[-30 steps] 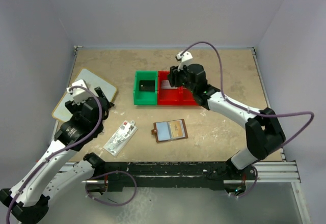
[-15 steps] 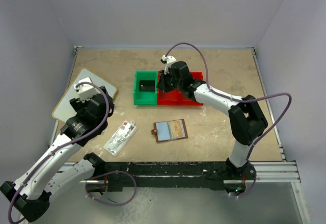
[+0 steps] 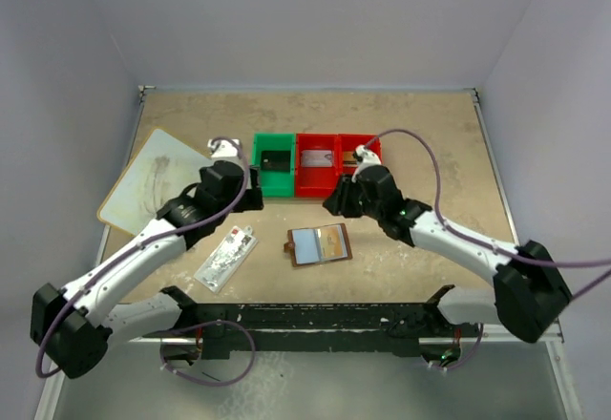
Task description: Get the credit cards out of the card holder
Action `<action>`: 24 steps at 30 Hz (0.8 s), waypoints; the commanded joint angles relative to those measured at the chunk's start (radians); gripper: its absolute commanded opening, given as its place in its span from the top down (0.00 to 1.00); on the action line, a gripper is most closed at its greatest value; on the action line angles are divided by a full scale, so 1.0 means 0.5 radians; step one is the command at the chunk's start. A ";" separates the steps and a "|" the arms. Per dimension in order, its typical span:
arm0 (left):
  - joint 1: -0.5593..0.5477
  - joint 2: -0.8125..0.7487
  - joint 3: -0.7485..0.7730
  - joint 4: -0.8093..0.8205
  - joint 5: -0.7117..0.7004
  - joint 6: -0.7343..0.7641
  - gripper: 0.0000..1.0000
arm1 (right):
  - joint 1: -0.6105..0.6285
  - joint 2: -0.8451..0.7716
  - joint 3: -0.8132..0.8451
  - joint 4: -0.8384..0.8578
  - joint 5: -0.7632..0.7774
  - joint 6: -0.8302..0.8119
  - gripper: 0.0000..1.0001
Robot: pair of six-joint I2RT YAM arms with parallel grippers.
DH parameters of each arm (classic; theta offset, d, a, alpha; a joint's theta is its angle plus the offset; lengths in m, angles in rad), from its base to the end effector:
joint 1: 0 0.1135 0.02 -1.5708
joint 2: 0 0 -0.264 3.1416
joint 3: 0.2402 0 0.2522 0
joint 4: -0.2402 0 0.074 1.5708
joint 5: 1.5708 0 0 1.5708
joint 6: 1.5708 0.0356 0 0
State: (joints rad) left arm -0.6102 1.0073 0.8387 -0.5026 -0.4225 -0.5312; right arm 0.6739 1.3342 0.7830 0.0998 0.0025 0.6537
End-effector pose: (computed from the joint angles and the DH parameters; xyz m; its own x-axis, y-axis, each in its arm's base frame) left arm 0.1837 -0.1106 0.2885 -0.5709 -0.1646 -0.8044 -0.0344 0.9836 -0.1768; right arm 0.2320 0.1852 0.2452 -0.6490 0.2600 -0.7150 -0.2867 0.7870 0.5464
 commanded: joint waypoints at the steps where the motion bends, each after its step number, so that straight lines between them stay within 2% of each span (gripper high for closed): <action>1: -0.221 0.257 0.077 0.345 0.434 0.095 0.19 | -0.001 -0.343 -0.324 -0.088 -0.076 0.360 0.54; 4: -0.433 0.500 0.148 0.362 0.334 0.135 0.19 | -0.005 -0.533 -0.515 -0.127 -0.169 0.485 0.45; 7: -0.460 0.773 0.247 0.313 0.400 0.156 0.21 | -0.007 -0.686 -0.673 -0.159 -0.213 0.598 0.41; 11: -0.505 1.004 0.338 0.287 0.393 0.234 0.23 | -0.015 -0.780 -0.867 -0.037 -0.307 0.760 0.38; 16: -0.546 1.190 0.415 0.289 0.459 0.293 0.23 | -0.018 -0.745 -1.045 0.163 -0.398 0.901 0.37; 24: -0.653 1.380 0.439 0.316 0.491 0.291 0.27 | -0.023 -0.552 -1.049 0.260 -0.426 0.935 0.36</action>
State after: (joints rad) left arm -0.9119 1.6791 1.0279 -0.3771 -0.1936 -0.4004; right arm 0.6666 1.0256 0.2436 0.1699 -0.1944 1.0924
